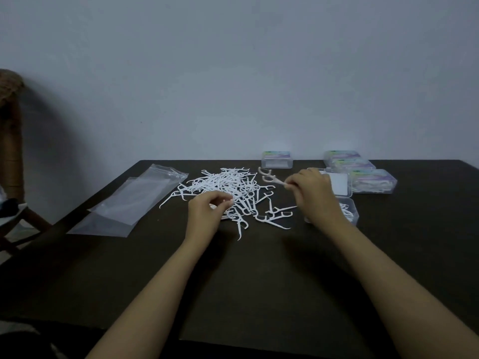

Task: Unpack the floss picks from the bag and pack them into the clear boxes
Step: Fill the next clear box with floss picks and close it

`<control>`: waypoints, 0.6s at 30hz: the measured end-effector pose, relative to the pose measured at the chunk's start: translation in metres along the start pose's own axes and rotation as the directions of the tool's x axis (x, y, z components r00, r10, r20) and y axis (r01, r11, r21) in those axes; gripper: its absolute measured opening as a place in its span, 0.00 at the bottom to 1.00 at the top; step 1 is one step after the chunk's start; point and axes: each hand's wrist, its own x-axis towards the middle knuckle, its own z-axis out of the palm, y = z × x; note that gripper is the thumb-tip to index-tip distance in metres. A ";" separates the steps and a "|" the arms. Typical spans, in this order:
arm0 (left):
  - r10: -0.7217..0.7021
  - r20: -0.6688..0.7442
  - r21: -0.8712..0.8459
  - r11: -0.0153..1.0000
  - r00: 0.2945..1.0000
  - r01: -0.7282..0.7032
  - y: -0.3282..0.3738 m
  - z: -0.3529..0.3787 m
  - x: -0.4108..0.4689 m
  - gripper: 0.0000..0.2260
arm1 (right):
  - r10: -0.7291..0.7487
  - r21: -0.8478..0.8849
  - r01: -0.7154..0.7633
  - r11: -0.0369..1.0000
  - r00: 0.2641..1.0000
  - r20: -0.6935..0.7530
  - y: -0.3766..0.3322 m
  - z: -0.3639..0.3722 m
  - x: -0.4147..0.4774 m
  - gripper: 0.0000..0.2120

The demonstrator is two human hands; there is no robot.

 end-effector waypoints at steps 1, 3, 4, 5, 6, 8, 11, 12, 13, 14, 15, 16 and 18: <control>-0.021 0.012 -0.057 0.998 1.000 0.022 0.002 0.002 -0.002 0.04 | 0.021 0.008 -0.021 1.000 1.000 -0.011 0.011 -0.006 -0.002 0.07; -0.046 0.053 -0.161 0.985 0.998 0.054 0.012 0.015 -0.006 0.05 | 0.049 -0.068 -0.046 0.997 0.998 0.048 0.040 -0.021 -0.009 0.07; -0.043 0.075 -0.192 0.980 0.996 0.057 0.017 0.021 -0.008 0.06 | 0.063 -0.109 -0.052 0.993 0.993 0.098 0.053 -0.027 -0.015 0.08; -0.035 0.095 -0.209 0.976 0.995 0.054 0.021 0.028 -0.010 0.07 | 0.085 -0.130 -0.067 0.989 0.987 0.139 0.065 -0.033 -0.021 0.09; -0.024 0.107 -0.220 0.974 0.994 0.048 0.026 0.035 -0.010 0.08 | 0.105 -0.133 -0.083 0.988 0.979 0.174 0.075 -0.038 -0.027 0.10; -0.010 0.125 -0.248 0.968 0.992 0.041 0.035 0.050 -0.010 0.09 | 0.126 -0.104 -0.107 0.989 0.970 0.207 0.089 -0.044 -0.033 0.11; -0.013 0.151 -0.277 0.959 0.989 0.055 0.050 0.074 -0.006 0.08 | 0.119 -0.024 -0.116 0.993 0.962 0.247 0.095 -0.047 -0.033 0.11; -0.004 0.159 -0.268 0.962 0.987 0.047 0.055 0.083 -0.005 0.07 | 0.105 0.014 -0.112 0.994 0.960 0.259 0.094 -0.047 -0.032 0.11; 0.009 0.168 -0.260 0.965 0.986 0.036 0.059 0.089 -0.005 0.07 | 0.092 0.056 -0.111 0.992 0.959 0.269 0.093 -0.046 -0.031 0.12; 0.022 0.182 -0.257 0.966 0.983 0.026 0.063 0.095 -0.004 0.06 | 0.090 0.092 -0.118 0.989 0.958 0.271 0.091 -0.046 -0.029 0.12; 0.029 0.200 -0.245 0.969 0.979 0.021 0.067 0.101 -0.003 0.06 | 0.101 0.119 -0.135 0.984 0.961 0.258 0.091 -0.048 -0.029 0.13; 0.037 0.219 -0.221 0.975 0.975 0.013 0.070 0.107 -0.002 0.07 | 0.112 0.141 -0.147 0.979 0.966 0.232 0.091 -0.049 -0.027 0.14; 0.088 0.250 -0.141 0.989 0.964 -0.053 0.073 0.117 0.001 0.08 | 0.138 0.179 -0.167 0.970 0.977 0.162 0.095 -0.052 -0.026 0.13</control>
